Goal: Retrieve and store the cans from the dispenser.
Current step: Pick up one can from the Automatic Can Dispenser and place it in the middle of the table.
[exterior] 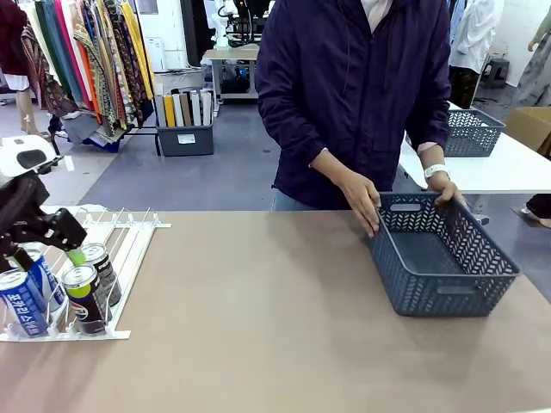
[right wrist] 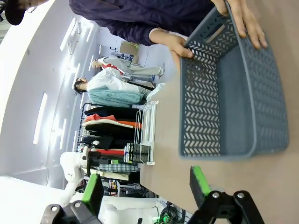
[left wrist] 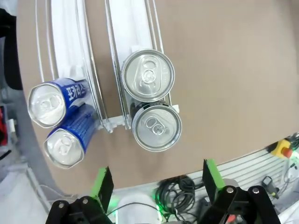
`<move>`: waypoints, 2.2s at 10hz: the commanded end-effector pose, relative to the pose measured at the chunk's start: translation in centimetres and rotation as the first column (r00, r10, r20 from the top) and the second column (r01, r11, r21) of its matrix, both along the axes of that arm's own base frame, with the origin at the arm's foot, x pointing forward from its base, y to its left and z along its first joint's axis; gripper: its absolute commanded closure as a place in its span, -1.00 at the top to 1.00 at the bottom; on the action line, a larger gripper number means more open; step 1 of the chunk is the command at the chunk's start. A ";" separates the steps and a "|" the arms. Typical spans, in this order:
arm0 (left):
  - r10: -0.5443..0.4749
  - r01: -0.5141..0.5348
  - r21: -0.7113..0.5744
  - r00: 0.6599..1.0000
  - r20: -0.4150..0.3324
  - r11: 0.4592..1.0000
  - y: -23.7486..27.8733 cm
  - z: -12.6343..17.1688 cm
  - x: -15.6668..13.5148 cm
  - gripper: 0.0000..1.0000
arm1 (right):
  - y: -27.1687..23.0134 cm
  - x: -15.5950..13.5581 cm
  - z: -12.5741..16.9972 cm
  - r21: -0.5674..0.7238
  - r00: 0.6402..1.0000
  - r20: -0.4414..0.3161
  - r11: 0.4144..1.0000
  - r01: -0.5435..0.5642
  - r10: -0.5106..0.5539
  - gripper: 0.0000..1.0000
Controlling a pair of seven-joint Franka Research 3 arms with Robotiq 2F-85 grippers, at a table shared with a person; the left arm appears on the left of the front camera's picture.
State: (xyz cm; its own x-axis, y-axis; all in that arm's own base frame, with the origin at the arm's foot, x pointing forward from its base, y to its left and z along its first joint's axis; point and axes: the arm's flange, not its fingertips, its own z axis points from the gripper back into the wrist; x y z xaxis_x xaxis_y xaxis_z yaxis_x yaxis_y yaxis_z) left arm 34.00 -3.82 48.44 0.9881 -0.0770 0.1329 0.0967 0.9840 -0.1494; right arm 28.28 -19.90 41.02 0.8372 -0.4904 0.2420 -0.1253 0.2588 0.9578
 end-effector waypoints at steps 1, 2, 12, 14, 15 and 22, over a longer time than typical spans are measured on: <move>0.050 -0.049 -0.013 0.998 0.031 0.999 0.6 0.6 -0.7 1.00 | -0.1 -0.2 0.4 0.005 1.000 -0.001 1.000 -0.004 0.004 1.00; 0.000 0.000 0.000 1.000 0.000 1.000 0.0 0.0 0.0 1.00 | -0.1 -0.2 0.4 0.005 1.000 -0.001 1.000 -0.004 0.004 1.00; 0.071 -0.064 0.089 0.995 -0.070 0.994 -2.0 -7.3 2.7 1.00 | -0.1 -0.2 0.4 0.005 1.000 -0.001 1.000 -0.004 0.004 1.00; 0.052 -0.045 0.095 0.995 -0.080 0.995 -2.1 -8.0 3.0 1.00 | -0.1 -0.2 0.4 0.005 1.000 -0.001 1.000 -0.004 0.004 1.00; 0.052 -0.045 0.103 0.996 -0.069 0.994 -2.1 -8.3 3.0 1.00 | -0.1 -0.2 0.4 0.005 1.000 -0.001 1.000 -0.004 0.004 1.00; 0.033 -0.028 0.117 0.999 -0.039 0.993 -2.5 -8.8 3.1 -1.00 | -0.1 -0.2 0.4 0.005 1.000 -0.001 1.000 -0.004 0.004 1.00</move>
